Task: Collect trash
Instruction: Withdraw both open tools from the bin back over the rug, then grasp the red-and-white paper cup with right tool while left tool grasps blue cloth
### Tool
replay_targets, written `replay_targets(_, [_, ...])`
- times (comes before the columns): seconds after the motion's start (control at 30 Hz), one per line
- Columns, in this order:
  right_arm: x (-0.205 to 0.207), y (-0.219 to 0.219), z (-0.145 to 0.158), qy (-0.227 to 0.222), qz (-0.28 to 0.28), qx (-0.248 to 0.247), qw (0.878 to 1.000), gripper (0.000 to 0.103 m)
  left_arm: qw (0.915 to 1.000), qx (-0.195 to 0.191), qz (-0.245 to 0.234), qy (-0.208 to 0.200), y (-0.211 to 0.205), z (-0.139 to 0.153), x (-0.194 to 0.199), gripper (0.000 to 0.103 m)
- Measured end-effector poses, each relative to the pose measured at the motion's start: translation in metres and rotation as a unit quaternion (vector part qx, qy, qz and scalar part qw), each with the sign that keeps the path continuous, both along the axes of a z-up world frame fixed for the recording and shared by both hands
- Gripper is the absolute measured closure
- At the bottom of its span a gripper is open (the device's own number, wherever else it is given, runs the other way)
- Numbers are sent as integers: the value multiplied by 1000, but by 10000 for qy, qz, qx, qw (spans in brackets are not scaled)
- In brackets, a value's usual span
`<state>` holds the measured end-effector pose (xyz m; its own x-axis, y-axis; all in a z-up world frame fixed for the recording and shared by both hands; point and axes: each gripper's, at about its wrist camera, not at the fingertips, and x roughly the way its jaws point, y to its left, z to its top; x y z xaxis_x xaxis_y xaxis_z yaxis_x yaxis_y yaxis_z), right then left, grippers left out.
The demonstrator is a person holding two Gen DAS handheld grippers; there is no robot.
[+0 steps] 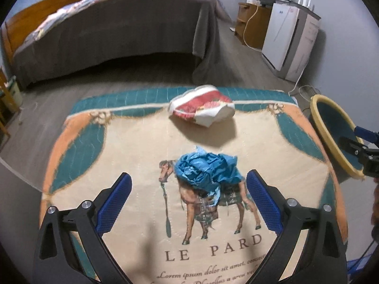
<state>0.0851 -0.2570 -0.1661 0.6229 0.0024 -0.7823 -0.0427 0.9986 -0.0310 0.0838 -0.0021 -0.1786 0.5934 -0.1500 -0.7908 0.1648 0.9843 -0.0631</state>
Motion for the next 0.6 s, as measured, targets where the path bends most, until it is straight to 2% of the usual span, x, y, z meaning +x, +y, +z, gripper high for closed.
replay_targets(0.17, [17,23,-12,114,266,-125,9995,6,9998,-58,-111,121,-5,-15,12,7])
replay_targets(0.4, [41,40,-19,149,434,-257,9986,6,9983,13,-547,201,-22,-31,23,10])
replay_targets(0.53, [56,50,-20,151,510,-233,9983,6,9968,61,-751,270,-22,-38,28,40])
replay_targets(0.6, [63,57,-21,157,550,-181,9982,6,9965,-1,-815,210,-16,-35,29,47])
